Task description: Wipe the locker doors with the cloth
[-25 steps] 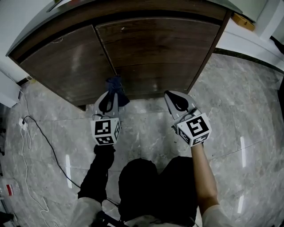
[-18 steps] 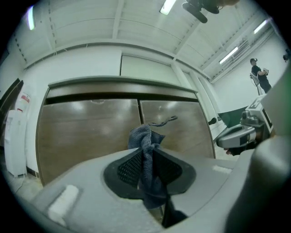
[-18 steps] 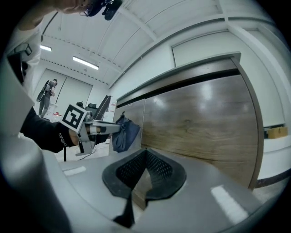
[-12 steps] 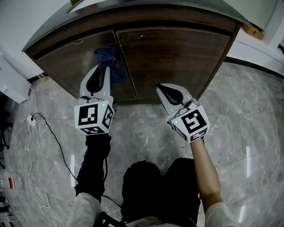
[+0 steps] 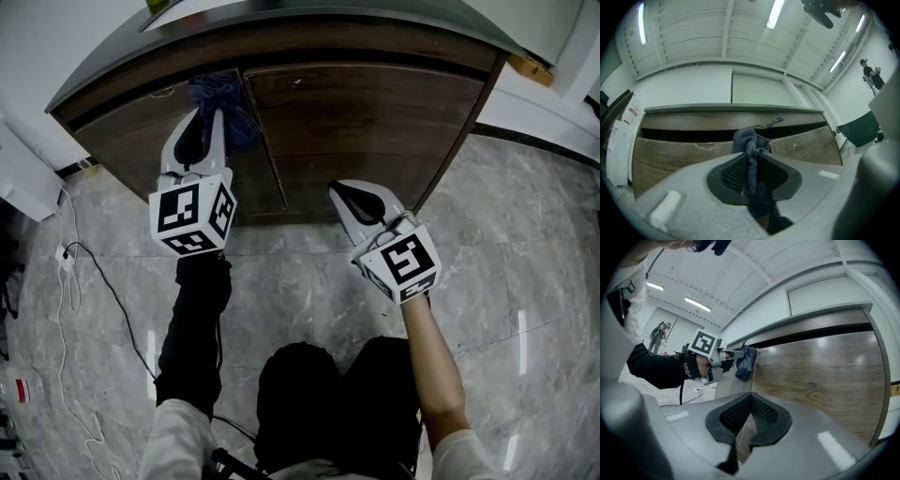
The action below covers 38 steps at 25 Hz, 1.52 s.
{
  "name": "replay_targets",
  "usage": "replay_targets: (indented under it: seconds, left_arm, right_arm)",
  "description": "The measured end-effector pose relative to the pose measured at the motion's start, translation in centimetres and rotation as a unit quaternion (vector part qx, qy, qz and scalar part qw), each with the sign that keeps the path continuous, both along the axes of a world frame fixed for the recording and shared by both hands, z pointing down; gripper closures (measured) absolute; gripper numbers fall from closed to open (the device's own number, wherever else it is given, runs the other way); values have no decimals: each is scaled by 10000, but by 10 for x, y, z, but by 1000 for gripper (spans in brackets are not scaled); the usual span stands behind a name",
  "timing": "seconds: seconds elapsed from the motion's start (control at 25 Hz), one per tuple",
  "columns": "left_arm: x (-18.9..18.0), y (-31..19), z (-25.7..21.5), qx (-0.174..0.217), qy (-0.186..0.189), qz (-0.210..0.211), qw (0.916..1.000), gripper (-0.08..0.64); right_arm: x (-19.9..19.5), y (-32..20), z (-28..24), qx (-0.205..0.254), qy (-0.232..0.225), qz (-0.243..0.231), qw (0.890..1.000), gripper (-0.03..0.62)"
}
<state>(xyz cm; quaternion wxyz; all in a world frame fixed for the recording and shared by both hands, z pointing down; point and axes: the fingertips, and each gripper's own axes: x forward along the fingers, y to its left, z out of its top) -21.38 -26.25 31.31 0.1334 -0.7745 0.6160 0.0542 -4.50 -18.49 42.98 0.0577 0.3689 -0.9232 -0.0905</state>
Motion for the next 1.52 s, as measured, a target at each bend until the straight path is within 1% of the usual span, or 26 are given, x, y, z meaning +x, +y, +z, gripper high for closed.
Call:
replay_targets:
  seconds: [0.12, 0.44, 0.68, 0.84, 1.12, 1.28, 1.52]
  left_arm:
    - [-1, -7, 14, -95, 70, -51, 9999, 491]
    - [-4, -13, 62, -371, 85, -137, 9992, 491]
    - [-10, -13, 107, -723, 130, -230, 9970, 491]
    - [-14, -12, 136, -909, 100, -266, 9955, 491]
    - [-17, -11, 177, -1191, 97, -286, 9924, 491]
    - [-19, -11, 197, -1357, 125, -307, 9902, 491]
    - [-23, -10, 230, -1624, 132, -343, 9860, 491]
  right_arm:
    - [4, 0, 1, 0, 16, 20, 10000, 588]
    - [6, 1, 14, -96, 31, 29, 9999, 588]
    - [3, -6, 30, -276, 32, 104, 9996, 587]
    - [3, -13, 50, -495, 61, 211, 9985, 588]
    - [6, -17, 81, -796, 117, 287, 9963, 588]
    - [9, -20, 92, -885, 92, 423, 9951, 588]
    - [5, -18, 108, -1034, 169, 370, 9938, 588]
